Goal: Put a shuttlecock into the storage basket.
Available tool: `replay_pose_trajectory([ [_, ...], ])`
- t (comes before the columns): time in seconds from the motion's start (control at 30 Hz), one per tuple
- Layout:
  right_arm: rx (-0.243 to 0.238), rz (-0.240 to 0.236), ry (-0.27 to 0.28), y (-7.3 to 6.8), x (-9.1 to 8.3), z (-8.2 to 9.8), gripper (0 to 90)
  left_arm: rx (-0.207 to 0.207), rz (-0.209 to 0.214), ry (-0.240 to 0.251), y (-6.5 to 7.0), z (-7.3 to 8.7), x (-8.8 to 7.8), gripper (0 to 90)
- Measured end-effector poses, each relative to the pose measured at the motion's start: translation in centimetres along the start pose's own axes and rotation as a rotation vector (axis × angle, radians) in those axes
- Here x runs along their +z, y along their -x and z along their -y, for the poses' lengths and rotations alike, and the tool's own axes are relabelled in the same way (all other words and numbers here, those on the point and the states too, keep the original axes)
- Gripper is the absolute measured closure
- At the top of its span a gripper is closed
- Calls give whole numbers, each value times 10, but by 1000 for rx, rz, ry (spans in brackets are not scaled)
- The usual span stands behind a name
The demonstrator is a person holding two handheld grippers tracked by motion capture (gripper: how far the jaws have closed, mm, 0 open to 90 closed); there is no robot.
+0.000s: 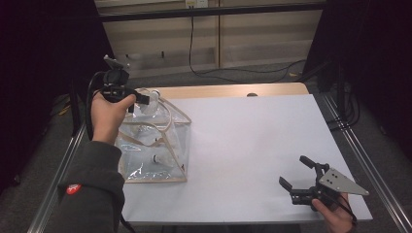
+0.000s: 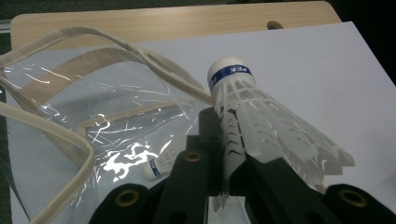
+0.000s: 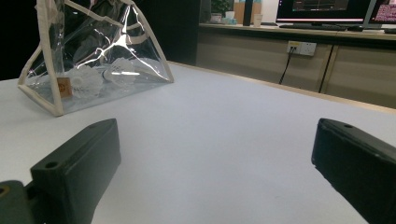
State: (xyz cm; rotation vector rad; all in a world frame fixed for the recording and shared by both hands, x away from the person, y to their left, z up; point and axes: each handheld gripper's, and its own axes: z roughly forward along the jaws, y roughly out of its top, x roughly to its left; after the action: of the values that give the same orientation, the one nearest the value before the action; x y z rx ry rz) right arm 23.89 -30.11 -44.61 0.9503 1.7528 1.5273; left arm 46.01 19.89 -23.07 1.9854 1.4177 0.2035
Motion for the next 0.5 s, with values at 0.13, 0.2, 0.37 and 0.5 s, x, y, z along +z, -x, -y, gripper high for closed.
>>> replay_pose_trajectory([
  [0.13, -1, 0, 1, 0, 0, 0, 12, -1, -5, -1, -1, 0, 0, 888],
  [0.2, -2, 0, 1, 0, 0, 0, 12, 5, -7, -8, -2, 0, 0, 888],
  [0.37, -1, 0, 0, 0, 0, 0, 13, 1, -7, -7, -4, 2, 2, 888],
  [0.5, 0, 0, 0, 0, 0, 0, 12, -5, -13, -4, -5, 2, 2, 888],
])
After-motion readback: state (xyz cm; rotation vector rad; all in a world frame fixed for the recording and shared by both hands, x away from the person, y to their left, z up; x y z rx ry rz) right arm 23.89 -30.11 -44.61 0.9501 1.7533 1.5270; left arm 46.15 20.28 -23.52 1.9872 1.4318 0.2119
